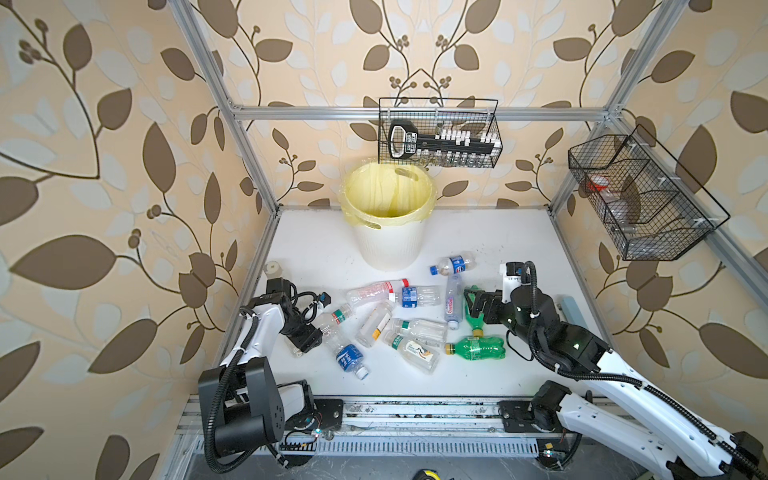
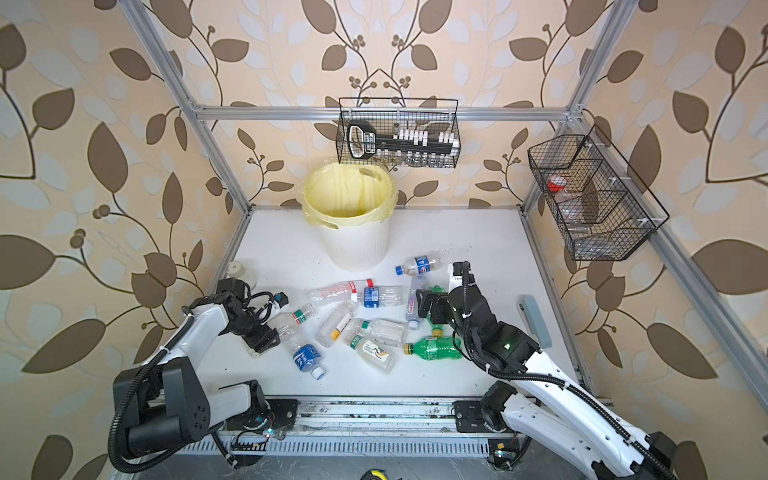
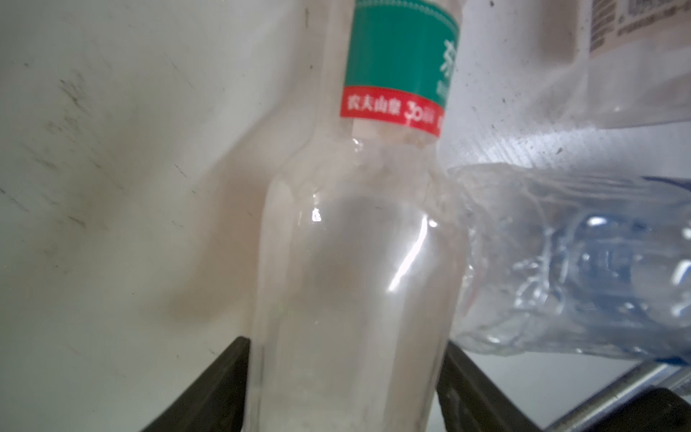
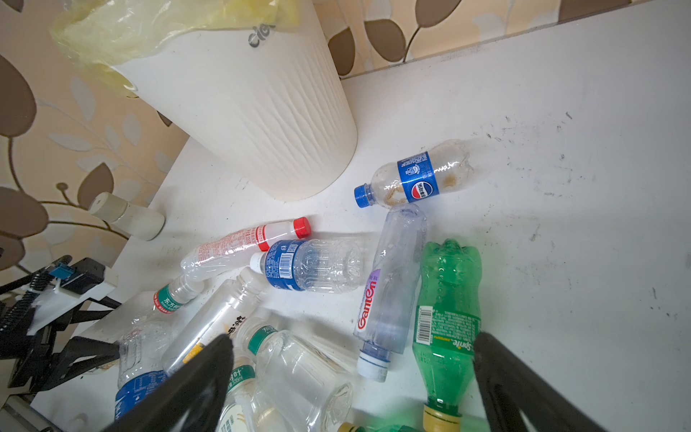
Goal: Throw the plastic bottles in the bin
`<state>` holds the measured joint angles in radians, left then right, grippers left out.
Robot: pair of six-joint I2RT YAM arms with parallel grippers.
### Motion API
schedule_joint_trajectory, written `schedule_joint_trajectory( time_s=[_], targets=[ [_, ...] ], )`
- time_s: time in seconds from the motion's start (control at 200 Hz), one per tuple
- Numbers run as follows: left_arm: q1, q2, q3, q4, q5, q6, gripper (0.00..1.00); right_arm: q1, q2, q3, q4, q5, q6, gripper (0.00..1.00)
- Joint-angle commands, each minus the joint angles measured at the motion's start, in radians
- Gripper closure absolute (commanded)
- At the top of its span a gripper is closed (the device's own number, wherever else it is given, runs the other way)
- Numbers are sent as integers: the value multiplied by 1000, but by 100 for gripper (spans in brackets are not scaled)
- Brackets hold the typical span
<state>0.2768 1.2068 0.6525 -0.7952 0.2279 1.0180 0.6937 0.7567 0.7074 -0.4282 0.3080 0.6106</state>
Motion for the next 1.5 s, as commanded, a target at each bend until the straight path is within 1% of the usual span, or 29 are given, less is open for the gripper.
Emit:
schedule_joint_trajectory(
  time_s=[0.0,0.11,0.34,0.44,0.545,0.735,0.905,1.2,1.495],
  targets=[
    [11,-10,-18,-10,19,92,25,3,-18,-16,-12,21,17,0],
    [10,-12,-22,-10,19,91,26,3,-23,-21,-15,22,20,0],
    [10,-25,-16,-12,30,68,38,1,-38,-24,-24,27,20,0],
    [10,-39,-17,-12,44,45,43,2,-46,-28,-28,28,19,0],
    [11,-67,-7,-3,56,-9,47,0,-54,-30,-33,31,20,0],
    [10,-133,52,-56,112,-81,47,-4,-63,-34,-38,31,20,0],
    [10,-159,117,-119,164,-123,48,-6,-60,-39,-32,24,23,0],
    [11,-168,187,-169,182,-197,49,-5,-61,-43,-26,16,25,0],
    [10,-177,295,-229,214,-287,51,-5,-72,-49,-47,17,41,0]
  ],
)
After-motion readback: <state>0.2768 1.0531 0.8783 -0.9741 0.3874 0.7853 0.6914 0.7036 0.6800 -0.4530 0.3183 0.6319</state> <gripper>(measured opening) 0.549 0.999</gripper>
